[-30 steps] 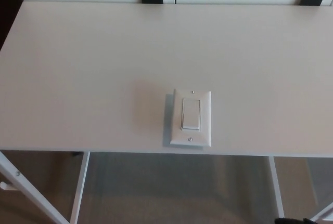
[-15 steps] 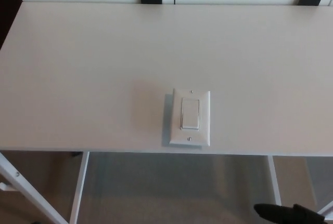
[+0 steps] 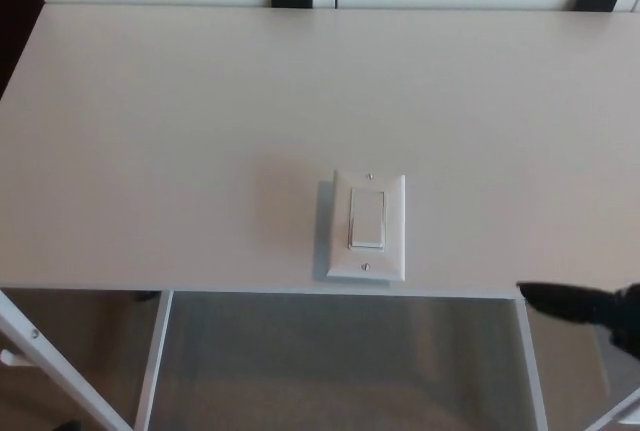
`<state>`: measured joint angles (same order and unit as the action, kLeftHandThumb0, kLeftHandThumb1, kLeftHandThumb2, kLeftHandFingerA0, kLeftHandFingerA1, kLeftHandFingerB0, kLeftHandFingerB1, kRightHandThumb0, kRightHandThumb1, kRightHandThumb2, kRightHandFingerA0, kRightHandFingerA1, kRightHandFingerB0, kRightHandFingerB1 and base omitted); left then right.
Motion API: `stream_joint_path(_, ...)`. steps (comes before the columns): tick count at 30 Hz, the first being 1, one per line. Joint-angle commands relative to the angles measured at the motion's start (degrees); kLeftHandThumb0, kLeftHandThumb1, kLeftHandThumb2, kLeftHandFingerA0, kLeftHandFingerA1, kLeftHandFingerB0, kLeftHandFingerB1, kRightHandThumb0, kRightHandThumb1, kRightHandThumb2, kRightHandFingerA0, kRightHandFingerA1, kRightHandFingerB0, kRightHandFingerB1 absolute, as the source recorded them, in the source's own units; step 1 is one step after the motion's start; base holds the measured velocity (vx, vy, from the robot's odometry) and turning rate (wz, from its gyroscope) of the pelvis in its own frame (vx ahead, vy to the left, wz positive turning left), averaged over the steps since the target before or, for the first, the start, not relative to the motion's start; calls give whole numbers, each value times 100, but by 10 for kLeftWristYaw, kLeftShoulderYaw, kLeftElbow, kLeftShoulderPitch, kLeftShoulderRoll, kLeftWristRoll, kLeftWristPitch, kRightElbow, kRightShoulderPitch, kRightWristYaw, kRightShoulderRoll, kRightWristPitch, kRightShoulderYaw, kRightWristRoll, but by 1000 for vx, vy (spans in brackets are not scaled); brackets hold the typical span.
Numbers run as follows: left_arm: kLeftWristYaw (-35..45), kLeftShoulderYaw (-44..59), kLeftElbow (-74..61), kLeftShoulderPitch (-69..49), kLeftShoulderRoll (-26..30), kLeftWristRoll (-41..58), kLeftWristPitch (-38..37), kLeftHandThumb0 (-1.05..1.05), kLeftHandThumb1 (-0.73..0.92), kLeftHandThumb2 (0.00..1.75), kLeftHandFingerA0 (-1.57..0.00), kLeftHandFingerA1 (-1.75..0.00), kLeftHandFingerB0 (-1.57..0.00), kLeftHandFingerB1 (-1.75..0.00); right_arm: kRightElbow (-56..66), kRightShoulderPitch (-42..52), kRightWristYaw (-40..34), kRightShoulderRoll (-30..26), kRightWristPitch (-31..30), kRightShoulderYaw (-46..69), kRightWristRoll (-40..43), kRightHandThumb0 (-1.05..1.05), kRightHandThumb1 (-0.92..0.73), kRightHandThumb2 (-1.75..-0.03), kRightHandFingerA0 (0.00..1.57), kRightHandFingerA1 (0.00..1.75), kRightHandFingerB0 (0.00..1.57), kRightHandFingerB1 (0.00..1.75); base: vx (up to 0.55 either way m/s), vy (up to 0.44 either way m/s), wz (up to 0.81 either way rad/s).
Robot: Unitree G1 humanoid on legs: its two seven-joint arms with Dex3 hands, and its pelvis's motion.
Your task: The robot walk towards a table in front and then clicks the light switch button using the right hand's index finger
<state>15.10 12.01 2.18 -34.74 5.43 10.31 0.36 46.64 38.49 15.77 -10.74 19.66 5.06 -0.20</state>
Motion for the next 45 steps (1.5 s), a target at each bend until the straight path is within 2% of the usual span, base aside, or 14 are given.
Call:
stream_joint_path(1, 5, 4, 17, 4, 8, 6, 4, -14, 70, 61, -20, -37, -22, -33, -43, -161, -54, -12, 4, 5, -245, -57, -46, -73, 17, 47, 29, 43, 0, 0, 0)
stream_joint_path(8, 1, -1, 13, 4, 8, -2, 12, -16, 69, 61, -22, -37, -24, -33, -121, -284, -58, -35, -35, -44, -385, -66, -49, -82, 3, 29, 16, 44, 0, 0, 0)
stream_joint_path(9, 2, 0, 24, 11, 7, -2, 2, -14, 69, 61, -22, -38, -24, -33, -133, -304, -50, -37, -51, -57, -400, -62, -58, -58, 3, 32, 24, 31, 0, 0, 0)
stream_joint_path(10, 3, 0, 19, 11, 7, -1, 2, -13, 70, 60, -21, -38, -24, -33, -144, -318, -46, -37, -61, -67, -408, -65, -46, -77, 5, 27, 17, 42, 0, 0, 0)
stream_joint_path(15, -6, -4, -11, 8, 9, -5, 30, -14, 69, 61, -22, -37, -24, -33, -198, -370, -42, -47, -90, -101, -457, -59, -57, -57, 0, 29, 21, 28, 0, 0, 0)
stream_joint_path(19, -4, -11, -18, 2, 10, -13, 24, -14, 69, 61, -23, -37, -23, -33, -240, -402, -36, -53, -118, -127, -495, -60, -45, -80, 1, 18, 12, 38, 0, 0, 0)
stream_joint_path(20, -4, -13, -16, 9, 11, -16, 23, -16, 69, 61, -23, -37, -22, -33, -253, -417, -34, -54, -126, -133, -497, -59, -57, -57, 0, 24, 21, 27, 0, 0, 0)
stream_joint_path(24, 4, -15, -1, 5, 16, -20, 2, -16, 68, 61, -23, -37, -23, -33, -278, -430, -32, -49, -151, -159, -528, -59, -57, -57, 1, 22, 23, 28, 0, 0, 0)
stream_joint_path(25, 3, -15, 0, 8, 16, -21, 2, -16, 68, 61, -24, -37, -23, -33, -283, -435, -32, -49, -156, -164, -535, -61, -45, -81, 0, 19, 13, 39, 0, 0, 0)
stream_joint_path(33, 5, -17, 5, 3, 18, -23, -7, -15, 68, 60, -23, -37, -23, -33, -335, -453, -45, -58, -193, -215, -621, -71, -48, -77, 0, 0, 15, 32, 0, 0, 0)
stream_joint_path(39, 3, -20, 0, 3, 24, -29, -2, -17, 68, 61, -22, -37, -23, -32, -364, -456, -54, -60, -203, -241, -625, -75, -50, -80, 0, 3, 14, 31, 0, 0, 0)
stream_joint_path(41, 3, -19, 6, 4, 23, -29, -6, -18, 67, 61, -24, -37, -23, -33, -370, -454, -49, -60, -213, -254, -640, -71, -53, -62, 0, 18, 13, 26, 0, 0, 0)
stream_joint_path(42, 1, -21, 9, 4, 22, -34, -11, -18, 67, 61, -24, -37, -23, -33, -369, -452, -47, -61, -218, -258, -642, -68, -47, -84, 0, 16, 8, 30, 0, 0, 0)
stream_joint_path(45, 4, -20, 7, 2, 25, -33, -11, -18, 67, 61, -23, -37, -22, -32, -367, -450, -31, -55, -237, -270, -655, -80, -53, -83, 0, 0, 11, 22, 0, 0, 0)
